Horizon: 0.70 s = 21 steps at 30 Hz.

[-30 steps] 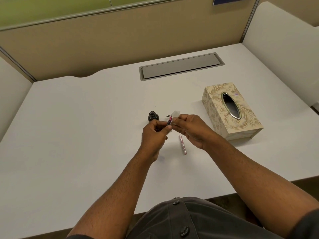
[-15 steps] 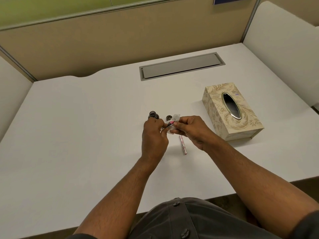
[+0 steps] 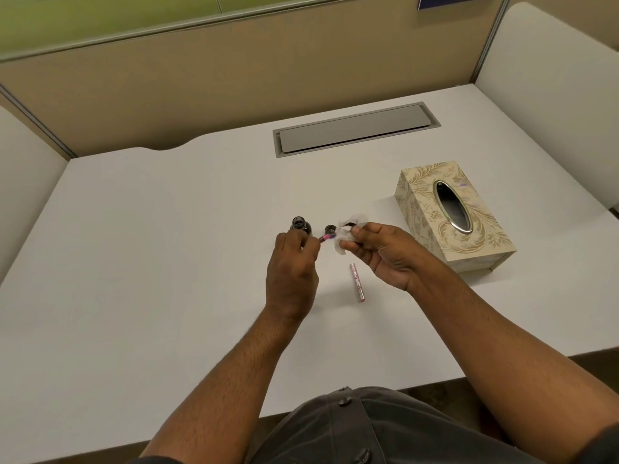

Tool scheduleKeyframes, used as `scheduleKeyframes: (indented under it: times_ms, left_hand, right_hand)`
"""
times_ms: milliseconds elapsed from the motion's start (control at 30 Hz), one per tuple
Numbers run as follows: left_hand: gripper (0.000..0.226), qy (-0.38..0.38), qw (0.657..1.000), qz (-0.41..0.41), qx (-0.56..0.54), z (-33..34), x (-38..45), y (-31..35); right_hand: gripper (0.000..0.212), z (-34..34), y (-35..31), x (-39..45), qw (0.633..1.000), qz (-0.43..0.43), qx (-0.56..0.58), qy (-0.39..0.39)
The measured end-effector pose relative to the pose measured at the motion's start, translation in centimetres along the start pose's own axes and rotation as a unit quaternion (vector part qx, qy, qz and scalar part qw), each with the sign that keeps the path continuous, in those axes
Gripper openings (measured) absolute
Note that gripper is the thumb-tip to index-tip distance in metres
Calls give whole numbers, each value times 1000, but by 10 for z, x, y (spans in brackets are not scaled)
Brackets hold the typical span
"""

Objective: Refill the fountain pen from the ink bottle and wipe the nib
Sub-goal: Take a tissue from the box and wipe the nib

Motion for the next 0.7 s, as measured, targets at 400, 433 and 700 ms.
scheduleKeyframes:
  times_ms: [400, 433, 700]
  left_hand:
    - [13, -200, 719, -465, -476, 41, -20, -25]
    - [12, -201, 710, -468, -487, 42, -20, -24]
    - [7, -221, 717, -456, -478, 43, -21, -21]
  right_hand:
    - [8, -8, -19, 5, 976, -101, -179, 71]
    - [12, -7, -19, 5, 978, -105, -166, 71]
    - [24, 1, -11, 2, 982, -93, -155, 54]
Point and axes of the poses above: each hand's wrist, its own x-axis towards the middle knuckle, its own z-axis out of the palm, y = z × x, the point moved 9 cm from there along x, towards the middle knuckle, and after that the axes turned 5 degrees about -z, right-handed, at the moved point
